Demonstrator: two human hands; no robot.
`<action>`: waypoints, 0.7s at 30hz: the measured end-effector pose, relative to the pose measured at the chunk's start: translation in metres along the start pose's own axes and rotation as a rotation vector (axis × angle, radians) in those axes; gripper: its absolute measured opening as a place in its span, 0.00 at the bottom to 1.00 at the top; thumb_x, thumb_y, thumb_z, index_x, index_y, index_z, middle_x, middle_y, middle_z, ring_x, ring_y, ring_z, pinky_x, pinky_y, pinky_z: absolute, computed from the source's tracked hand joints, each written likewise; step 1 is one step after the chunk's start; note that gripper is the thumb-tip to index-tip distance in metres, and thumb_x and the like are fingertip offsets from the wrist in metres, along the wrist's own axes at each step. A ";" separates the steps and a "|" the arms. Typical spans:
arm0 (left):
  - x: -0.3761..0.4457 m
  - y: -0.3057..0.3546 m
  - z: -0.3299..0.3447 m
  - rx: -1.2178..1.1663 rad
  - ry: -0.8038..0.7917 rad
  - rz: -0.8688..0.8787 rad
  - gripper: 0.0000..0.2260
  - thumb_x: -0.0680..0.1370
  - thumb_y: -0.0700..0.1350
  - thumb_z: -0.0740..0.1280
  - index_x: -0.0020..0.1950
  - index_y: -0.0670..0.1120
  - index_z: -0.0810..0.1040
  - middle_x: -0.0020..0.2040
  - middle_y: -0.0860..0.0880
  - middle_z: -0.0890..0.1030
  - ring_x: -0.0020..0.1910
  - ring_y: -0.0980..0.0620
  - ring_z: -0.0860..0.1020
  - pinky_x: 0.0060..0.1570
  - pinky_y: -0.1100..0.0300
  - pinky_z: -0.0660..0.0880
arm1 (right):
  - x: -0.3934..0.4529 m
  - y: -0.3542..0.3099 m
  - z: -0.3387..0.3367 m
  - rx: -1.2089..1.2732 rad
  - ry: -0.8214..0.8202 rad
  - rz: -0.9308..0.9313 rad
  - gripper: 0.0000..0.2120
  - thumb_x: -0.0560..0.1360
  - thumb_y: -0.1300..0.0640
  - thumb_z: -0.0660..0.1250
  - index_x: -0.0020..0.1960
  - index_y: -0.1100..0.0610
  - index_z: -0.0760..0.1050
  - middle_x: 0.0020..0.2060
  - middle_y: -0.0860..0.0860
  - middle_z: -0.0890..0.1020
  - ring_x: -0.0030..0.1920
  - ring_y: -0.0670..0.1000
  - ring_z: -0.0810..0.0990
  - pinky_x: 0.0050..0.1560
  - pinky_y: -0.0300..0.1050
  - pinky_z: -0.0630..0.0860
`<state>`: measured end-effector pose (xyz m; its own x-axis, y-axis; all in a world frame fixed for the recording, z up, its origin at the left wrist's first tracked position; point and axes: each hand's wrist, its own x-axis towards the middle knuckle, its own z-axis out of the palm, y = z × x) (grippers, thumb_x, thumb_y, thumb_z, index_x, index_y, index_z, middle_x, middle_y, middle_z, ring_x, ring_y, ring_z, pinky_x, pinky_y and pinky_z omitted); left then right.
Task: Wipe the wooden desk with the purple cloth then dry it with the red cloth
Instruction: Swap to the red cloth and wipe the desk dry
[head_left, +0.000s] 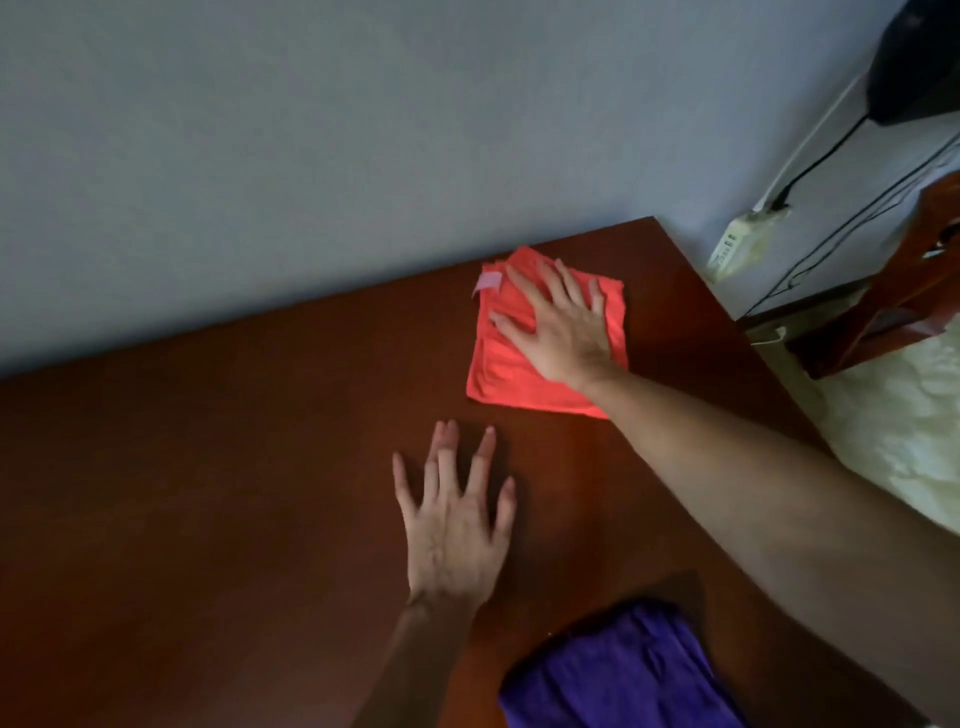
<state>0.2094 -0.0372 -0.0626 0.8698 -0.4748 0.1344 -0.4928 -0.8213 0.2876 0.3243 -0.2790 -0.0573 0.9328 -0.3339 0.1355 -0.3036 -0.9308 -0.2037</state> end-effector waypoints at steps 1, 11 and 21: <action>0.003 0.007 0.006 0.040 0.000 -0.021 0.26 0.82 0.60 0.56 0.79 0.55 0.69 0.76 0.41 0.71 0.78 0.45 0.67 0.76 0.34 0.56 | 0.018 0.007 0.001 0.000 -0.009 -0.002 0.41 0.73 0.23 0.43 0.83 0.37 0.58 0.84 0.47 0.60 0.84 0.53 0.54 0.81 0.65 0.49; 0.004 0.011 0.006 0.087 -0.016 -0.064 0.27 0.82 0.64 0.53 0.80 0.61 0.64 0.79 0.44 0.65 0.81 0.48 0.62 0.78 0.36 0.52 | 0.026 0.032 -0.012 0.015 -0.092 -0.139 0.42 0.75 0.22 0.42 0.84 0.39 0.54 0.85 0.48 0.56 0.85 0.53 0.51 0.81 0.68 0.46; 0.003 0.017 0.001 0.081 -0.047 -0.115 0.27 0.82 0.65 0.49 0.81 0.61 0.61 0.79 0.43 0.64 0.81 0.46 0.61 0.79 0.36 0.51 | -0.179 0.117 -0.048 -0.023 -0.010 -0.241 0.38 0.80 0.24 0.50 0.85 0.40 0.56 0.85 0.48 0.59 0.85 0.52 0.54 0.81 0.67 0.51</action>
<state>0.2036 -0.0528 -0.0581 0.9194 -0.3887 0.0601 -0.3920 -0.8931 0.2208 0.1126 -0.3357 -0.0588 0.9807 -0.1000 0.1681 -0.0759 -0.9867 -0.1439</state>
